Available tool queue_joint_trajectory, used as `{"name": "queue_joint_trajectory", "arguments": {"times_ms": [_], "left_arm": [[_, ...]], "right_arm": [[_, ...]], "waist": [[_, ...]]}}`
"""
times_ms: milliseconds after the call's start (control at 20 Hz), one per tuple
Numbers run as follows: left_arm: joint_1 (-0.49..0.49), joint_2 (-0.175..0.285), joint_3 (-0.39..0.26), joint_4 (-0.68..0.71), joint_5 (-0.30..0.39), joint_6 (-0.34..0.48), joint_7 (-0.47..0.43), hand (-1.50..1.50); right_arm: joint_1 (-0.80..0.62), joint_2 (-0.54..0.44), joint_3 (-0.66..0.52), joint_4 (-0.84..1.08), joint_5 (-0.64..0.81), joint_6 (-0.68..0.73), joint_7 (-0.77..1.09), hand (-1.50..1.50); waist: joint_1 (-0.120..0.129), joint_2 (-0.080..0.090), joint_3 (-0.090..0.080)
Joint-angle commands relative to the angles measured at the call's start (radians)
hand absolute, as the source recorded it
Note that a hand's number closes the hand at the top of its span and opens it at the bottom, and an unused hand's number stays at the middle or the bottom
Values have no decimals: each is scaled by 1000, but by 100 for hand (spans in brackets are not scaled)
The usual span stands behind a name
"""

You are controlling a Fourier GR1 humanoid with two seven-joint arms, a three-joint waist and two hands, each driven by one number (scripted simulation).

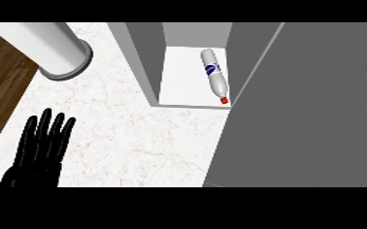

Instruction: Pick up the bottled water, place it into the cabinet and close the cabinet

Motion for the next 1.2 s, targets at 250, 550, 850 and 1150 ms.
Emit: {"name": "queue_joint_trajectory", "arguments": {"times_ms": [250, 550, 850, 1150], "left_arm": [[23, 25, 37, 7, 32, -70, -22, -150], [39, 33, 39, -24, 37, -75, -17, -150], [46, 52, 65, -32, 59, -104, -19, -150], [47, 69, 57, -28, 55, -136, -13, -150]], "right_arm": [[-150, 148, 65, 98, 66, -147, 53, 150], [-164, 147, 48, 92, 40, -127, 67, 150], [-141, 147, 24, 108, -7, -131, 52, 150], [-131, 148, 23, 158, -111, -117, 44, 150]], "waist": [[28, 11, -3], [42, 13, -3], [63, 22, -2], [95, 42, -2]]}}
